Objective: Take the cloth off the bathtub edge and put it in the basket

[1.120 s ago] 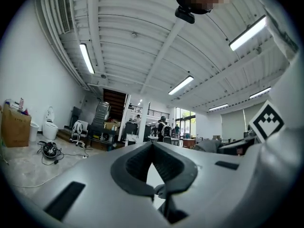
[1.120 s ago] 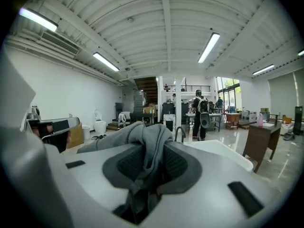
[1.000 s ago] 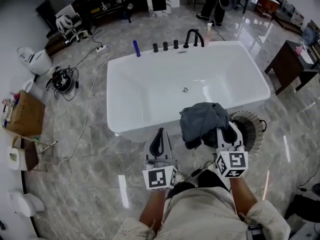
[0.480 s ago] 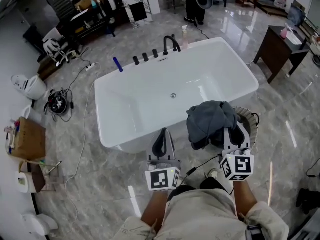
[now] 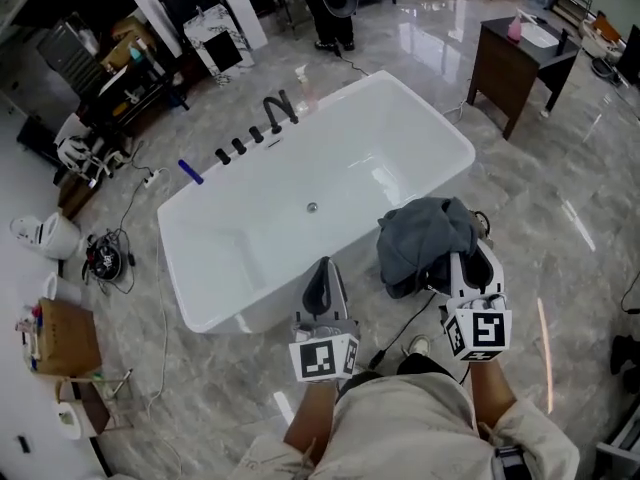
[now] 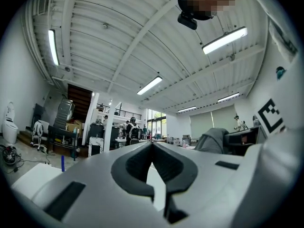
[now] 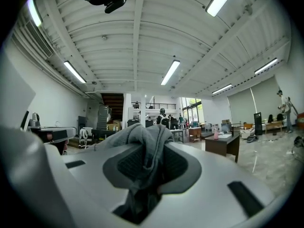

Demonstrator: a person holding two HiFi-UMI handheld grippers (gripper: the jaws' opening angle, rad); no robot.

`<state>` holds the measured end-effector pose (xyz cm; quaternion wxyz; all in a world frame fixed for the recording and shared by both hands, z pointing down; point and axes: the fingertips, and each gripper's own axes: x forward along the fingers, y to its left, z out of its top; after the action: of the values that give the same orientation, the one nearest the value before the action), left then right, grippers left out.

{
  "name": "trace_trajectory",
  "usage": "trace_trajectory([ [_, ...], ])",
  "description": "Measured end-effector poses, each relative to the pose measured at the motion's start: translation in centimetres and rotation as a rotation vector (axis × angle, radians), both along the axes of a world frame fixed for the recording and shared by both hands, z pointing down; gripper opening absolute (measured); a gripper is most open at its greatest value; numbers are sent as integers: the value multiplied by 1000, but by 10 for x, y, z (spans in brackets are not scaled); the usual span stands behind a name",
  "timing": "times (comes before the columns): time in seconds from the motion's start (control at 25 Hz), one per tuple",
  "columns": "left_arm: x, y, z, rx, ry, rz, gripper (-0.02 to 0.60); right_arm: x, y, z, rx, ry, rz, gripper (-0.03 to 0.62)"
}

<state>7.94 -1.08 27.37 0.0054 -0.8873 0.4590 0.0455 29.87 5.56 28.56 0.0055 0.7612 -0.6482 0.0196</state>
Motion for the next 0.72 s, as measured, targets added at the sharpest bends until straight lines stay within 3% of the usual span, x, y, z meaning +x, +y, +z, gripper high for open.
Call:
trace_trajectory([
  [0.48, 172, 30, 4, -6, -18, 129, -5, 154, 61, 6, 13, -25, 126, 78],
  [0.72, 225, 45, 12, -25, -29, 165, -5, 207, 82, 14, 10, -42, 175, 78],
])
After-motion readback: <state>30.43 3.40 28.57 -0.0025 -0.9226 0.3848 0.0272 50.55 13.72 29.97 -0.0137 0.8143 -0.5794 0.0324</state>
